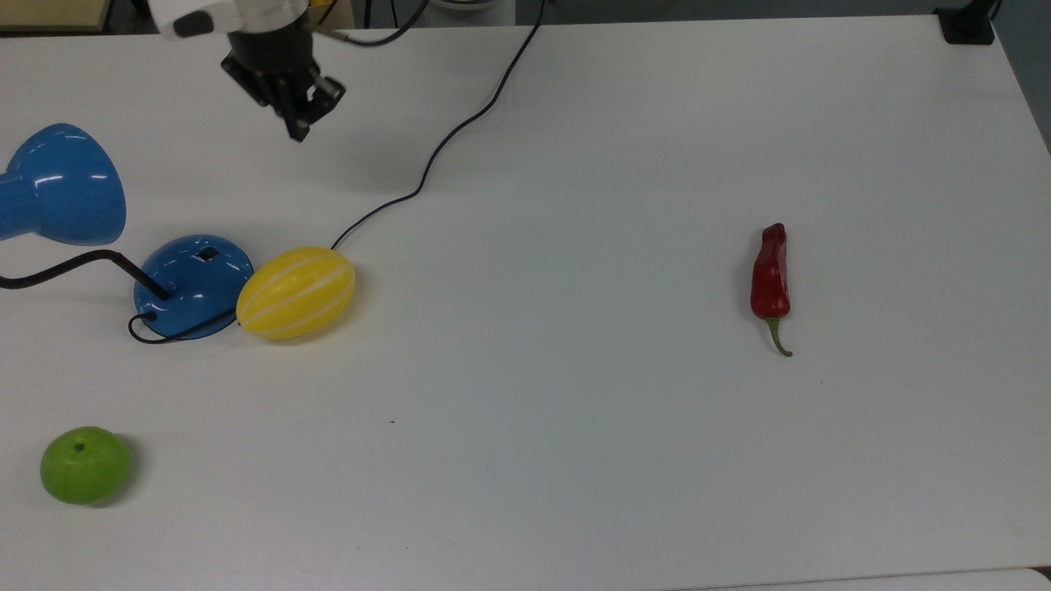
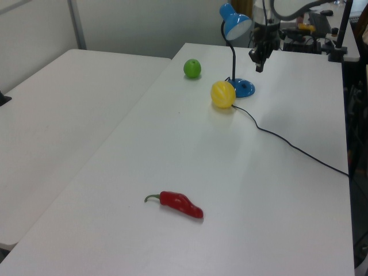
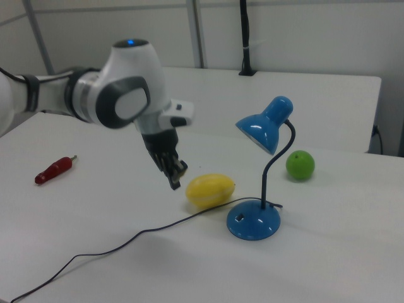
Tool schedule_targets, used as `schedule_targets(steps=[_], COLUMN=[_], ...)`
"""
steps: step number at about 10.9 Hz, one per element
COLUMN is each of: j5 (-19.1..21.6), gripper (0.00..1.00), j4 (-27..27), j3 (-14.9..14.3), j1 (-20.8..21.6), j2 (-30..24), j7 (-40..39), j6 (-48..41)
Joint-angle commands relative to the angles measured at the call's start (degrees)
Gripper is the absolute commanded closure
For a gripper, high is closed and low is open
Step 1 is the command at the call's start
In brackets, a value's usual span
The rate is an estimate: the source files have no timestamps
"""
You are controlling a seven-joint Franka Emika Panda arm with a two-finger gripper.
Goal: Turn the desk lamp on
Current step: 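Move the gripper down toward the switch on the blue lamp base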
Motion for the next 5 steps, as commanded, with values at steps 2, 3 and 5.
schedule_targets(steps=[2, 3, 5], j5=[-0.34, -0.34, -0.43], gripper=[1.00, 1.00, 1.00], j4=[-3.78, -3.69, -3.08], j3=[0.11, 0.11, 0.11], j1=[-3.66, -4.54, -6.21], j2=[5.19, 6.87, 9.94], j7=[5.50, 5.50, 5.41], j6=[12.10, 15.35, 20.72])
